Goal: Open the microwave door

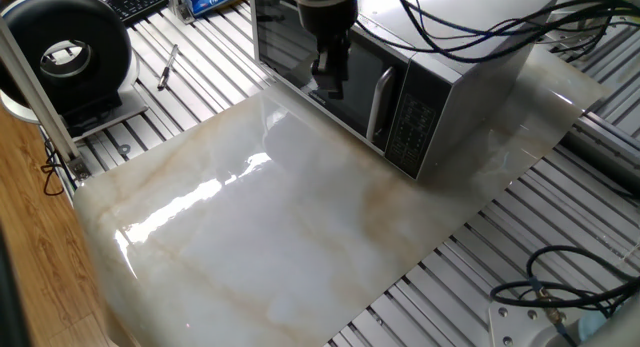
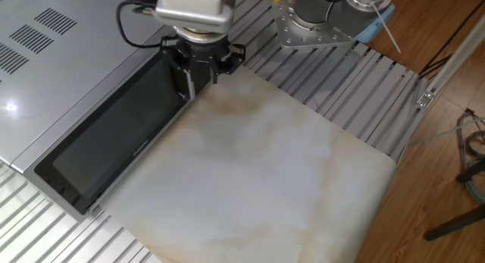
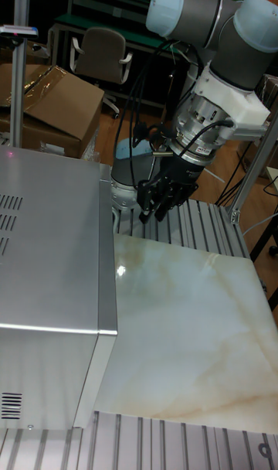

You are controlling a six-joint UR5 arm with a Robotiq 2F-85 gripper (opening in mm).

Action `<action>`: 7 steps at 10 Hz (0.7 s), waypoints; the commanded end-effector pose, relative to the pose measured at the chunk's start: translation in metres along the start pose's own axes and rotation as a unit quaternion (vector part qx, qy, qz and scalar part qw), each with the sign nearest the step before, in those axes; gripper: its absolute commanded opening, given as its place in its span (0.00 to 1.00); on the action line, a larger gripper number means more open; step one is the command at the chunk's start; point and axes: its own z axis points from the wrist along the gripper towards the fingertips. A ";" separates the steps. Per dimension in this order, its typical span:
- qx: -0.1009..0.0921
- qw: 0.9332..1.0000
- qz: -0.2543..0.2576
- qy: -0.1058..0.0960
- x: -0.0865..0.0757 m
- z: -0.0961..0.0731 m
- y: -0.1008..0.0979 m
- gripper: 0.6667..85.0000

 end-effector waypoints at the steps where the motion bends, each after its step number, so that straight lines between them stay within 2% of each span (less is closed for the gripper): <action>1: 0.009 0.994 -0.107 -0.010 0.002 0.003 -0.007 0.43; 4: 0.011 0.989 -0.149 -0.017 0.012 0.013 -0.014 0.43; 5: 0.016 0.986 -0.163 -0.011 0.019 0.013 -0.016 0.44; 7: 0.029 0.978 -0.207 -0.006 0.025 0.014 -0.023 0.47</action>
